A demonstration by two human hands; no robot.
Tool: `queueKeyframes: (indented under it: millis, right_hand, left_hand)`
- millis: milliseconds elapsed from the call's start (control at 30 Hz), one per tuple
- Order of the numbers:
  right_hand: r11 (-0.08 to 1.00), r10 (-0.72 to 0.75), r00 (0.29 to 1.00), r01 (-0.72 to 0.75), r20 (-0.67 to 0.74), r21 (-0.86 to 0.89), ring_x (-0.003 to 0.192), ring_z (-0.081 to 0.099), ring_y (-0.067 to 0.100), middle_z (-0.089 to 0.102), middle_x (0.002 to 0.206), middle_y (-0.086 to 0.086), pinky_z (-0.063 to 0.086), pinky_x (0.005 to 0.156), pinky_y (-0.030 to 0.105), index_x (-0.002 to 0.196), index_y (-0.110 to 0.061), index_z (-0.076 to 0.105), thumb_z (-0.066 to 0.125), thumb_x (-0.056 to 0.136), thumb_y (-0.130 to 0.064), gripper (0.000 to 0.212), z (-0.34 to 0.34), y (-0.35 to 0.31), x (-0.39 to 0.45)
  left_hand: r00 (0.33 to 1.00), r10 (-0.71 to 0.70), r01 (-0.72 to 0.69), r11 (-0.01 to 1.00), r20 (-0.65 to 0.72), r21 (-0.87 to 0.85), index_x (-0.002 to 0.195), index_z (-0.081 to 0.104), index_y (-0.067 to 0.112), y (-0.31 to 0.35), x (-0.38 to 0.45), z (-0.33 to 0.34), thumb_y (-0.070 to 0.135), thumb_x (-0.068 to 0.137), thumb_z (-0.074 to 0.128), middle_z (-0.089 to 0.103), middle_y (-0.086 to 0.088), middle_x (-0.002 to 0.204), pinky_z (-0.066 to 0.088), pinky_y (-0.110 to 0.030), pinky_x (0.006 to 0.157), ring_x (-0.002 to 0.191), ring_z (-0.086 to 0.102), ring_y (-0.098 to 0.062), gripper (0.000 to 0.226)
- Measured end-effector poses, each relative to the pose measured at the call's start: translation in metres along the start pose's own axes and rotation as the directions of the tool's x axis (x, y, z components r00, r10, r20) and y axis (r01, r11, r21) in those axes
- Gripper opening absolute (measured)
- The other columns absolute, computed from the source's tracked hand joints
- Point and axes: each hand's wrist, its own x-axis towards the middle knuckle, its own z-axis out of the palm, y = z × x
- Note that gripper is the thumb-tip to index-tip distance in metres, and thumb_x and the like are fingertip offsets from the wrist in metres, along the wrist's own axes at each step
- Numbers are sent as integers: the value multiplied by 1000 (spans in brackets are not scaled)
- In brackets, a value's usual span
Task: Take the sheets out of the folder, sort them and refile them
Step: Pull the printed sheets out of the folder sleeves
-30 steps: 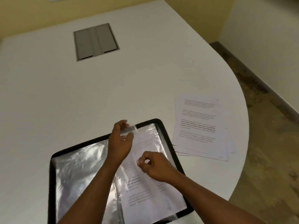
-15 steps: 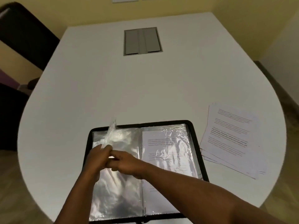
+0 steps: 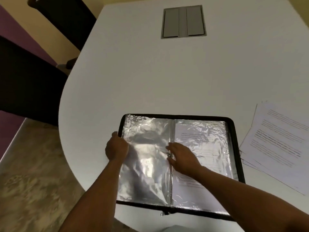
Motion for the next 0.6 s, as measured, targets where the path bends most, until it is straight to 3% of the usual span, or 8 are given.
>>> queueKeyframes:
  millis: [67, 167, 267, 400, 500, 600]
  right_hand:
    - [996, 72, 990, -77, -121, -35, 130, 50, 34, 53, 141, 14, 40, 108, 45, 134, -9, 57, 57, 87, -36, 54, -6, 26, -4]
    - [965, 224, 942, -250, -248, -76, 133, 46, 37, 48, 145, 17, 40, 108, 48, 138, -7, 52, 62, 87, -31, 57, -27, 67, -5]
    - [904, 356, 892, -404, -277, -138, 146, 25, 32, 28, 158, 14, 24, 119, 43, 150, -10, 34, 52, 95, -34, 62, -47, 100, -9]
    - [869, 425, 876, -465, -226, -169, 150, 7, 24, 14, 162, 7, 3, 121, 37, 155, -13, 13, 32, 103, -44, 64, -52, 120, -18]
    - [885, 340, 897, -407, -284, -226, 146, 27, 24, 37, 154, 9, 10, 120, 38, 151, -12, 30, 31, 102, -39, 55, -51, 125, -22]
    - [898, 214, 888, -343, -408, -274, 119, 59, 27, 67, 122, 10, 33, 111, 41, 135, -10, 54, 55, 94, -29, 45, -46, 125, -21]
  left_hand:
    - [973, 206, -202, 978, -105, 45, 130, 51, 11, 13, -11, 15, 14, 89, 52, 61, -17, 120, 45, -43, 93, 109, 55, -39, 42]
    - [861, 502, -504, 864, -79, -4, 129, 55, 6, 36, -28, 48, 25, 89, 47, 60, -15, 127, 42, -40, 102, 118, 54, -32, 45]
    - [749, 659, -656, 752, 74, -58, 128, 57, 5, 67, -46, 79, 29, 88, 38, 57, -14, 133, 38, -37, 108, 123, 53, -30, 50]
    - [653, 722, -719, 686, 229, -113, 141, 46, 13, 100, -64, 105, 22, 93, 52, 45, -6, 147, 25, -29, 112, 136, 40, -22, 49]
    - [597, 754, -767, 636, 276, -79, 147, 35, 14, 118, -67, 118, 19, 94, 54, 32, -6, 155, 17, -31, 116, 143, 28, -22, 56]
    - [575, 748, -793, 609, 332, 0, 152, 23, 16, 130, -61, 127, 17, 96, 51, 20, -5, 159, 9, -33, 118, 147, 17, -22, 63]
